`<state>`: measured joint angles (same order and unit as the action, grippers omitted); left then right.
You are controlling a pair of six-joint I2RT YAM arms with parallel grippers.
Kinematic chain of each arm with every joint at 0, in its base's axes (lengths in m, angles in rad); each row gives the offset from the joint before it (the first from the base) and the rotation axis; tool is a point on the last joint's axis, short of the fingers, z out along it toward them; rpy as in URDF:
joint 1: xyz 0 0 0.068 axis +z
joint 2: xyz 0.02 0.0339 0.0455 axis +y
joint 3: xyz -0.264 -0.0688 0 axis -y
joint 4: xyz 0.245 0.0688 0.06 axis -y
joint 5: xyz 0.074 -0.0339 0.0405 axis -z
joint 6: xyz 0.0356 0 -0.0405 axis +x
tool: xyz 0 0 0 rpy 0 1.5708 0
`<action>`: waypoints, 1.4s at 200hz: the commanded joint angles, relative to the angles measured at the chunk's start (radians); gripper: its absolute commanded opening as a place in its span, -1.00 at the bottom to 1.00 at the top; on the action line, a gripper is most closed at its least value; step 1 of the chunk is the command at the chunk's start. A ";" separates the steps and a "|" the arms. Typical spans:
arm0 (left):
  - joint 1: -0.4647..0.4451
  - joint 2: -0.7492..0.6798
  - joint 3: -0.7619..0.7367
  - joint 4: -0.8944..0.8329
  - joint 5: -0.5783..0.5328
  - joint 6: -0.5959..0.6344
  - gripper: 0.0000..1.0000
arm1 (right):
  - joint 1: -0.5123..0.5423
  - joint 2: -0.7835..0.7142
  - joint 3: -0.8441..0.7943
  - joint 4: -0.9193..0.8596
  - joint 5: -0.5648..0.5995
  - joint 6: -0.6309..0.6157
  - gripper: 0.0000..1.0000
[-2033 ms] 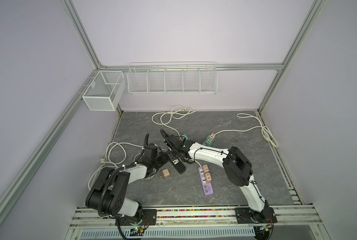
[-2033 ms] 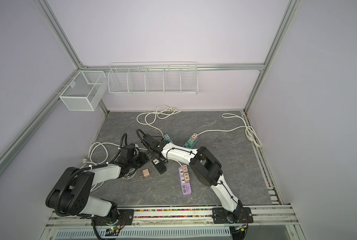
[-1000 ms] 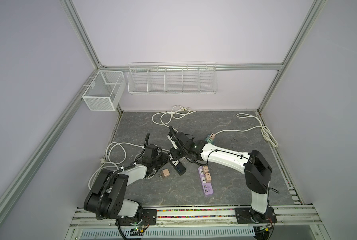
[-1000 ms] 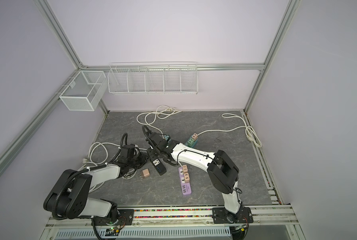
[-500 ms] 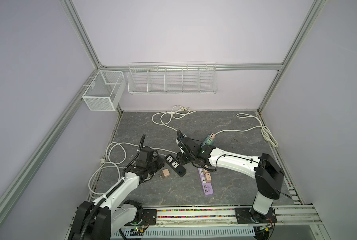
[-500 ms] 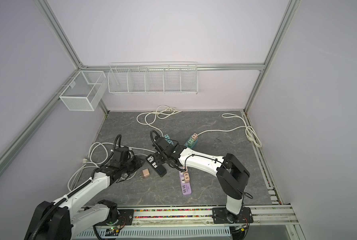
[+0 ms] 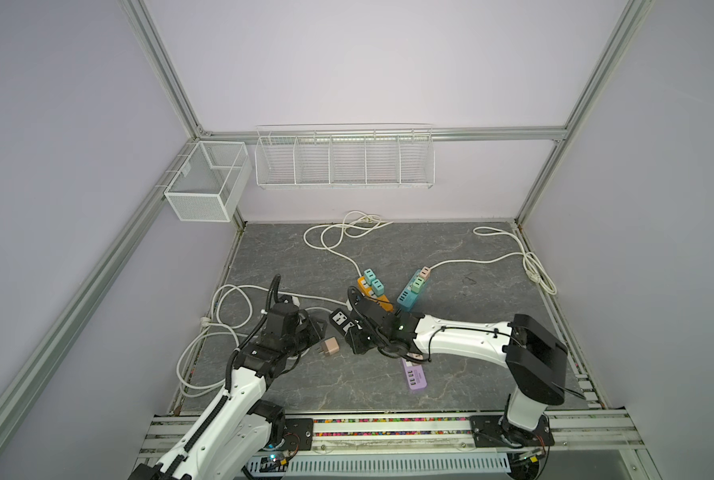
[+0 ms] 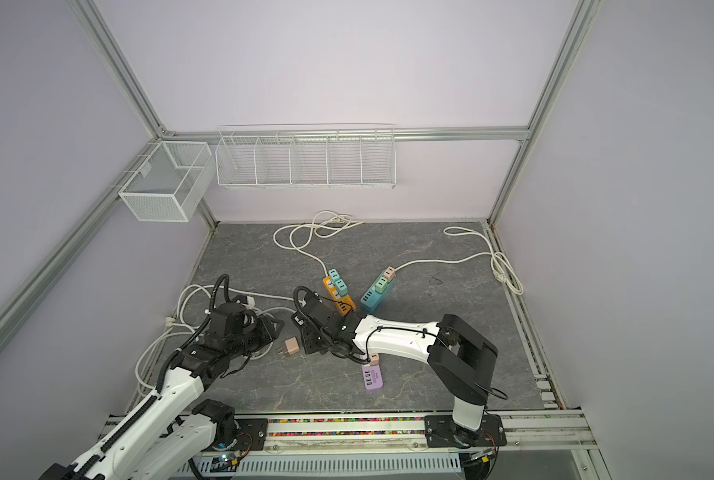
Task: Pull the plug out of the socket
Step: 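Pull the mint-green adapter out of the black strip with the right gripper, then lower the mint-green adapter beside the pink adapter and open the right gripper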
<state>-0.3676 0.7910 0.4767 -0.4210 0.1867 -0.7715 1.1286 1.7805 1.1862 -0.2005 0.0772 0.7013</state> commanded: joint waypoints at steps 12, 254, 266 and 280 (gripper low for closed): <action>-0.004 -0.030 -0.021 -0.041 -0.013 0.020 -0.18 | 0.023 0.019 -0.018 0.092 -0.026 0.074 -0.58; -0.005 -0.031 -0.029 -0.030 -0.008 0.023 -0.06 | 0.068 0.141 -0.024 0.130 -0.038 0.124 -0.07; -0.005 -0.030 -0.029 -0.030 -0.008 0.025 -0.06 | 0.067 0.134 -0.025 0.118 -0.023 0.120 -0.04; -0.004 -0.030 -0.027 -0.032 -0.009 0.026 -0.06 | 0.067 0.129 -0.022 0.110 -0.020 0.117 0.00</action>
<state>-0.3676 0.7696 0.4541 -0.4454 0.1833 -0.7639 1.1885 1.9163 1.1458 -0.0490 0.0345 0.8169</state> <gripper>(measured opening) 0.470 0.489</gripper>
